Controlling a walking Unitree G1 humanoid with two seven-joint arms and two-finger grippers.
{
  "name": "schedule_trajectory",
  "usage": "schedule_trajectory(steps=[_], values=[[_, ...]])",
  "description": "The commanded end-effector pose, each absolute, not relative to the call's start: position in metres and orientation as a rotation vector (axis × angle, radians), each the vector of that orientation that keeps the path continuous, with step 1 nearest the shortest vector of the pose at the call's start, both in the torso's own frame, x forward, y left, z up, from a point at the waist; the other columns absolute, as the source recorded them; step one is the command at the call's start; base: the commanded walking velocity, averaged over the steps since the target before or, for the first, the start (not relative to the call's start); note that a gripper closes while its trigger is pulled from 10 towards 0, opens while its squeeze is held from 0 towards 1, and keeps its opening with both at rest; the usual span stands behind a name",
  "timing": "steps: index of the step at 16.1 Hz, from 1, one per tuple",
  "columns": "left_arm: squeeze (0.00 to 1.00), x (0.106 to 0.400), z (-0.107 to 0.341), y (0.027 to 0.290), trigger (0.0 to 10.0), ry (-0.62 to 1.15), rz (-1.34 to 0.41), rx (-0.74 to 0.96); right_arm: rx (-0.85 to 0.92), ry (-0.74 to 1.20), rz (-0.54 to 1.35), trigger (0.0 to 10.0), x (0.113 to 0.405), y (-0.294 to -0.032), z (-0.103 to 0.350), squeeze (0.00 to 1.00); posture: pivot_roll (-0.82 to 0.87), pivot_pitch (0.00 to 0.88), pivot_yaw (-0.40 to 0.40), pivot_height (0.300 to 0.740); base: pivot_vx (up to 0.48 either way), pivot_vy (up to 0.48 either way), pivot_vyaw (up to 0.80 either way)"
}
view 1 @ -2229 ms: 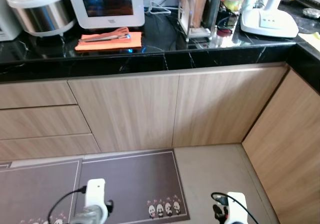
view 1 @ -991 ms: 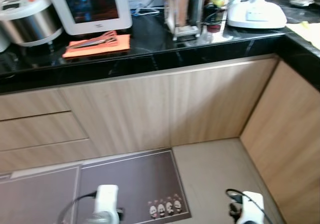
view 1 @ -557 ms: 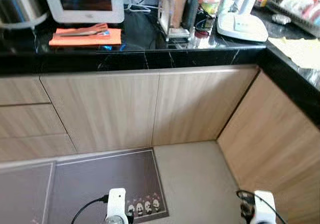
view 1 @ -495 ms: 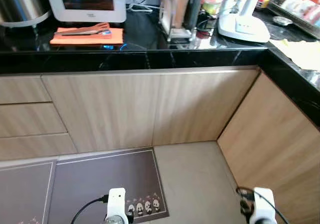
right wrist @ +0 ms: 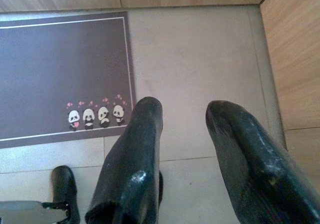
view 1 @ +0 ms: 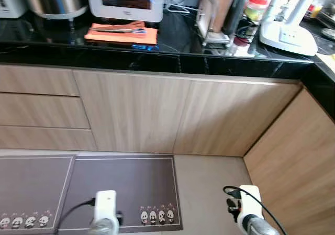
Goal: Kitchen organization
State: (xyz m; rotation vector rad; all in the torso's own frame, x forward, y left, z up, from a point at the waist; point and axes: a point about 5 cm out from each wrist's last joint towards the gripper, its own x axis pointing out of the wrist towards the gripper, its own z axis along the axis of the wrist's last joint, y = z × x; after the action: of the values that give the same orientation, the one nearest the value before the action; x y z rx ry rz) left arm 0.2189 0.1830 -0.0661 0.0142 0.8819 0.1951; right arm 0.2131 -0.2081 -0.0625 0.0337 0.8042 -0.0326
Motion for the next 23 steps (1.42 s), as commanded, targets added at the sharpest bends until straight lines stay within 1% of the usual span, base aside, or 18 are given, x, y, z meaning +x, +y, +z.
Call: schedule_trajectory(steps=[1,2,6,8,10,14,18,23], values=[[0.0,0.219,-0.067,0.18,10.0,0.885,0.196,0.0,0.035,0.823,-0.043,10.0,0.21,-0.209,-0.064,0.0,0.02,0.0,-0.078,0.74,0.0,0.0,0.0],[0.0,0.222,-0.064,0.187,10.0,0.872,0.16,0.064,0.055,0.821,-0.052,10.0,0.211,-0.202,-0.066,0.0,0.02,0.0,-0.059,0.74,0.0,0.0,0.0],[0.0,0.229,-0.058,0.195,10.0,0.864,0.1,0.118,0.092,0.833,-0.068,10.0,0.204,-0.189,-0.071,0.0,-0.01,0.0,0.011,0.74,0.0,0.0,0.0],[0.0,0.232,-0.057,0.19,10.0,0.862,0.068,0.136,0.105,0.836,-0.091,10.0,0.198,-0.192,-0.074,0.0,-0.04,0.0,0.038,0.74,0.0,0.0,0.0],[0.0,0.233,-0.058,0.185,10.0,0.864,0.044,0.145,0.108,0.845,-0.119,10.0,0.192,-0.198,-0.076,0.0,-0.06,0.0,0.05,0.74,0.0,0.0,0.0],[0.0,0.227,-0.062,0.18,10.0,0.874,0.039,0.136,0.1,0.855,-0.134,10.0,0.184,-0.207,-0.078,0.0,-0.06,0.0,0.029,0.74,0.0,0.0,0.0],[0.0,0.221,-0.065,0.18,10.0,0.889,0.051,0.128,0.092,0.857,-0.112,10.0,0.186,-0.202,-0.078,0.0,-0.04,0.0,0.002,0.74,0.0,0.27,0.0],[0.0,0.216,-0.068,0.183,10.0,0.901,0.05,0.133,0.099,0.858,-0.089,10.0,0.188,-0.194,-0.079,0.0,-0.03,0.0,0.009,0.74,0.0,0.403,0.0]])
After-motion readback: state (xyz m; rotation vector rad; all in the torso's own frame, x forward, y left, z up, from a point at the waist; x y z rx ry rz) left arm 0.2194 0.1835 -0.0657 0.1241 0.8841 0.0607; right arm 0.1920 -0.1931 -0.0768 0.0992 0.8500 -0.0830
